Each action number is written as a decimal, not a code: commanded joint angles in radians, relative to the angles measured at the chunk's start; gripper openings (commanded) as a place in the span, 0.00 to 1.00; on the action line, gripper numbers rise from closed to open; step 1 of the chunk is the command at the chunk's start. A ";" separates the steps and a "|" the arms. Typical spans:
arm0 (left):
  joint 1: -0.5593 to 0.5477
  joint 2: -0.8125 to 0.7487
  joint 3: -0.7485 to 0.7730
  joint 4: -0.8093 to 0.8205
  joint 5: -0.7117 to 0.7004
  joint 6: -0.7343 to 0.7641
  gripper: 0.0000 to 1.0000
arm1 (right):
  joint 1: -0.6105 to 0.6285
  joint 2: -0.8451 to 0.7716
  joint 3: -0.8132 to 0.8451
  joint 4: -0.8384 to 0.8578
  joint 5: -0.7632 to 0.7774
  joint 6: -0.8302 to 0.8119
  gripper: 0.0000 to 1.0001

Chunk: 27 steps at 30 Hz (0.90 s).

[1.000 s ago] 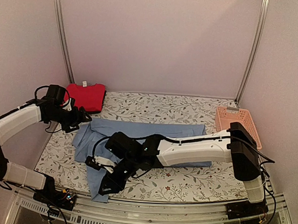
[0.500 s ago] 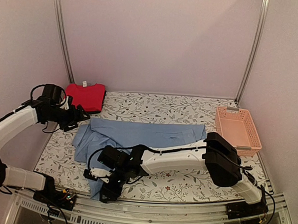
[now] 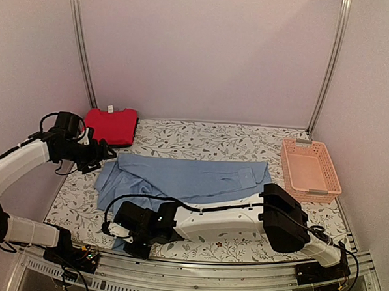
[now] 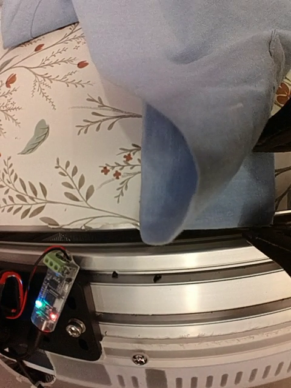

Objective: Fold and stack the mixed laundry pile
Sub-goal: Adjust the rectangle-folded shirt at the center of the board.

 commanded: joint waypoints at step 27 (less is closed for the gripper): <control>0.026 0.111 -0.013 0.079 -0.005 0.035 0.85 | -0.100 -0.538 0.052 -0.185 -0.061 -0.007 0.00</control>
